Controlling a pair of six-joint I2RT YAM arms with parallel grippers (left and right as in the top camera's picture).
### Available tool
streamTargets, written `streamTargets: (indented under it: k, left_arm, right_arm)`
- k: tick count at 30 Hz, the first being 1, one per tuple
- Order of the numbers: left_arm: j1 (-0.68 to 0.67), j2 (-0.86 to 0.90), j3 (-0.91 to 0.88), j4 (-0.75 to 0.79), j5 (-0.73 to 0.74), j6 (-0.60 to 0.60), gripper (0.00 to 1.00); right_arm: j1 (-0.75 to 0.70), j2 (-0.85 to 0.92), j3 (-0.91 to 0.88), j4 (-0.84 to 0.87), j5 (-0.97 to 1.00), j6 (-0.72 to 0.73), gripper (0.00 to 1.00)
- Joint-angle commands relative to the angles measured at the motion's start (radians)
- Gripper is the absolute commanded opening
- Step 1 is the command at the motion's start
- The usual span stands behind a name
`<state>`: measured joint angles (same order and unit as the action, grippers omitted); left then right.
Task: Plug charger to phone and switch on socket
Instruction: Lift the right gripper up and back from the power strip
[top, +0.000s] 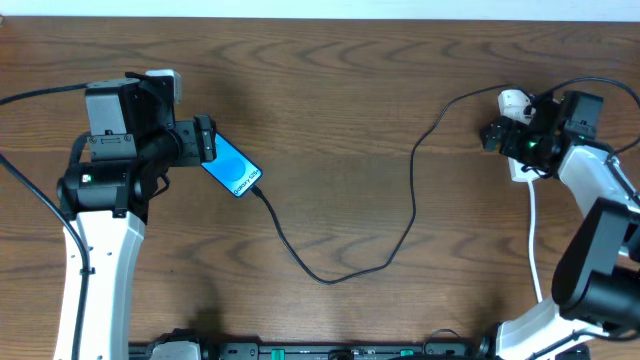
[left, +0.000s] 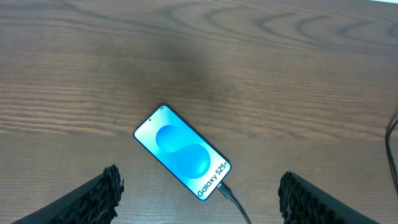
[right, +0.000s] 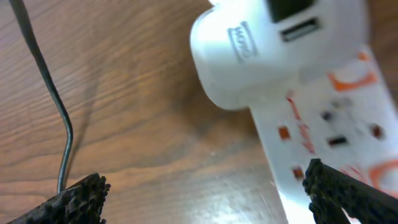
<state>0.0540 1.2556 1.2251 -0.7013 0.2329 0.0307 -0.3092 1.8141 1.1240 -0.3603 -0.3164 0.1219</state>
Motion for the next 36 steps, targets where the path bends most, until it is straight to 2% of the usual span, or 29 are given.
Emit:
streamTargets:
  k: [1,8,16,22,36]
  left_arm:
    - [0.000,0.006,0.005,-0.002,-0.010,0.014,0.82]
    - [0.000,0.006,0.005,-0.002,-0.010,0.014,0.82]
    - [0.000,0.006,0.005,-0.002,-0.010,0.014,0.82]
    - [0.000,0.006,0.005,-0.002,-0.010,0.014,0.82]
    - [0.000,0.006,0.005,-0.002,-0.010,0.014,0.82]
  right_arm:
    - [0.004,-0.093,0.001,-0.040,0.104,0.038,0.99]
    - [0.004,-0.192,0.001,-0.131,0.218,0.132,0.99]
    - [0.016,-0.268,0.001,-0.154,0.338,0.224,0.99]
    - [0.029,-0.320,0.001,-0.195,0.395,0.222,0.99]
    - [0.029,-0.323,0.000,-0.198,0.393,0.222,0.99]
